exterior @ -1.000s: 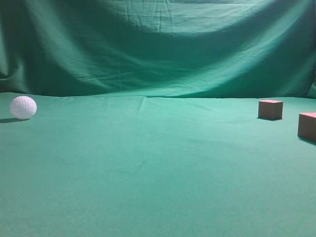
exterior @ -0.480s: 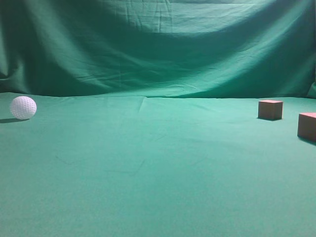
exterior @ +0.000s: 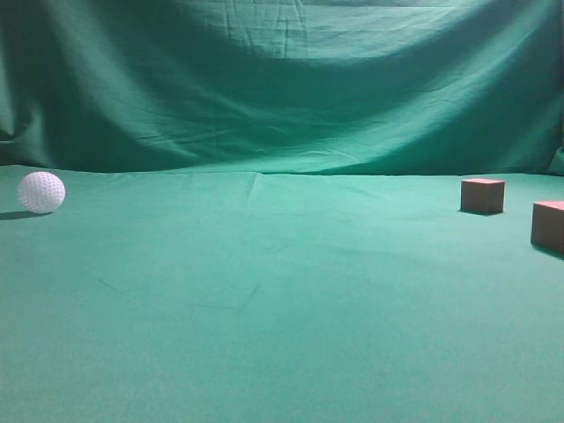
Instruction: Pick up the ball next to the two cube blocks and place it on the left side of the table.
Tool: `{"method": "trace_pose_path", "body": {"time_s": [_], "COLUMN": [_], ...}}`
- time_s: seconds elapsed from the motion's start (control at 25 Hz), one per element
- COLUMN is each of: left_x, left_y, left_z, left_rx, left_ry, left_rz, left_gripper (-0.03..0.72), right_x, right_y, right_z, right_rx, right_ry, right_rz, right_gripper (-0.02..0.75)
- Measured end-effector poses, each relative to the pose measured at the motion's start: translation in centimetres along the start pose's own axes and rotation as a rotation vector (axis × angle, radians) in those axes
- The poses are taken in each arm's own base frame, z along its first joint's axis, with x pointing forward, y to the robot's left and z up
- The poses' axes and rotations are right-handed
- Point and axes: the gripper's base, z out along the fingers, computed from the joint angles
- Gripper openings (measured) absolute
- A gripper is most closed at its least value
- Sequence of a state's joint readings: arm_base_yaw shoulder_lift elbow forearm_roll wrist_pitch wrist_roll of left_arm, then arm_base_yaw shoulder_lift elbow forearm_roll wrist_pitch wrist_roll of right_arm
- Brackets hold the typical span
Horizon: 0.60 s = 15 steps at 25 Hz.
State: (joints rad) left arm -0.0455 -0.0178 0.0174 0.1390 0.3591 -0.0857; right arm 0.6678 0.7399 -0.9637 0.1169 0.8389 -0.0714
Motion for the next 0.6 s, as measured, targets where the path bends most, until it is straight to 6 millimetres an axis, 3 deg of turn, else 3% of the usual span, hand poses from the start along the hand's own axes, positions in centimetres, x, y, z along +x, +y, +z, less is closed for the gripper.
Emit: {"method": "trace_pose_path", "body": {"time_s": [0.36, 0.6], "left_x": [0.0, 0.0], "left_y": [0.0, 0.0], "left_z": [0.0, 0.0], "left_rx": [0.0, 0.0], "left_ry": [0.0, 0.0], "left_rz": [0.0, 0.0], "left_gripper": [0.0, 0.0], "right_x": [5.8, 9.6], "right_y": [-0.1, -1.6], "right_z": [-2.1, -1.4], "right_rx": [0.025, 0.201], "right_ry": [-0.056, -0.224], "right_rz": [0.015, 0.043], "right_gripper": [0.0, 0.0]}}
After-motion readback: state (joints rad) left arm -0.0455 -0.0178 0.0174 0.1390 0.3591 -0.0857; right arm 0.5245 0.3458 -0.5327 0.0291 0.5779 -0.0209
